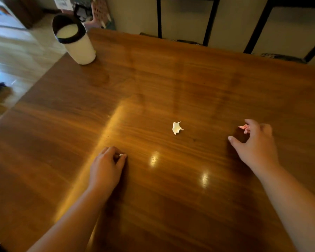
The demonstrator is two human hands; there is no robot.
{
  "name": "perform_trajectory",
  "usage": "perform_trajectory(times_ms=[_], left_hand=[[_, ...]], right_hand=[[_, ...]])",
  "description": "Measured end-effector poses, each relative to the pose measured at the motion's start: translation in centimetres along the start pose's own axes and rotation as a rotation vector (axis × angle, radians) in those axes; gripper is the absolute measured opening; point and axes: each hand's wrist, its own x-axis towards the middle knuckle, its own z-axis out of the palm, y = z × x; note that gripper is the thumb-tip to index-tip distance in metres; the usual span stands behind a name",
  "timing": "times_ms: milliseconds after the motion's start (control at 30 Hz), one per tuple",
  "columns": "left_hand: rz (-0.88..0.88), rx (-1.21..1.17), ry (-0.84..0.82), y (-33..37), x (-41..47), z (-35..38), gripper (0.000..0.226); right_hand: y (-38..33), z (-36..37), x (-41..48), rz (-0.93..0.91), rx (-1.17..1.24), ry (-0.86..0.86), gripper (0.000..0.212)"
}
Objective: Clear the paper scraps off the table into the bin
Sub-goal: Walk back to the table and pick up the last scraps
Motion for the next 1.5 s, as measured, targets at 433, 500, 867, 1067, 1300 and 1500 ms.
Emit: perform_trajectory(times_ms=[433,500,867,1067,1300,1500], left_hand=[[0.439,-0.122,-0.133,9.3,7.0,8.1,0.026],[0.442,-0.073,-0.166,10.2,8.0,8.9,0.027],[0.500,-0.026,-0.140,9.9,9.8,9.9,0.031],[0.693,0.180,-0.312,10.4,10.3,9.2,0.027],[0.084,-0.498,-0.489,9.5,6.7,8.2,0.004],[-0.442,-1.414,-0.927,7.7,-2.0,7.2,0.022]], right_hand=[[-0.1,0.9,-0.4,0.056,0.118,0.065,0.047],[-0.1,0.9,-1.0,0.040,0.139,0.073,0.048],[0.4,1.5,-3.9,-0.027,0.123,0.138,0.028],[-0.1,1.2,-6.4,-0.004,0.252,0.099,0.021],[-1.0,1.0,-11.5,0.395,0.832,-0.157,0.012],[-0.9,-0.4,-16.8,0.792,1.606,-0.428,0.021]])
